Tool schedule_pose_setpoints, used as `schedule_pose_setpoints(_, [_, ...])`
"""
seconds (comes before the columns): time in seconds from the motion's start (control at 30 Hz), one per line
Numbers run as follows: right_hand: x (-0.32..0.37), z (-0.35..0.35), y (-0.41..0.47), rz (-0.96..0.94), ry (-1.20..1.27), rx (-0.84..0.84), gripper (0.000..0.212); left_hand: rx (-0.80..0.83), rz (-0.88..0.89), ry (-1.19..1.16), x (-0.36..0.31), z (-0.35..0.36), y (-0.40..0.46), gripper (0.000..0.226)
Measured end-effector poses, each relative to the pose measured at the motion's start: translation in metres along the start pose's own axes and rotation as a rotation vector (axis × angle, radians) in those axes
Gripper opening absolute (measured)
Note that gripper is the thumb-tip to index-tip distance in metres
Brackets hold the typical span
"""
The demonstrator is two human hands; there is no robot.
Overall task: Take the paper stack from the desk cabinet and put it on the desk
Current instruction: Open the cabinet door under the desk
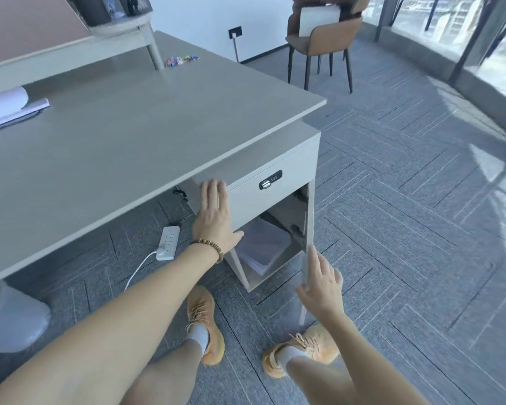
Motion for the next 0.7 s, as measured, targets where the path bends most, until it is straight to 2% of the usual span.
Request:
schedule_pose_setpoints(0.2, [-0.054, -0.051, 0.007, 0.118, -0.243, -0.014, 0.093, -0.036, -0.026, 0.031, -0.007, 0.000, 0.001, 0.133])
schedule_pose_setpoints(0.3, [-0.072, -0.055, 0.022, 0.204, -0.349, -0.038, 0.096, -0.081, -0.015, 0.052, -0.006, 0.004, 0.001, 0.132])
schedule_pose_setpoints(0.47, [-0.074, -0.047, 0.061, 0.269, -0.376, -0.016, 0.107, -0.102, -0.051, 0.068, -0.004, 0.015, 0.006, 0.128])
schedule_pose_setpoints(0.7, [-0.064, -0.056, 0.094, 0.290, -0.367, 0.019, 0.109, -0.111, -0.032, 0.088, -0.003, 0.018, 0.007, 0.126])
Point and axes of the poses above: each hand's wrist, its own y-axis towards the middle knuckle, its own z-axis out of the palm, x = y × z, the point moved 4 cm from there along y, towards the middle knuckle, and after that the axes turned 1 degree about -x, right-handed, at the moved point
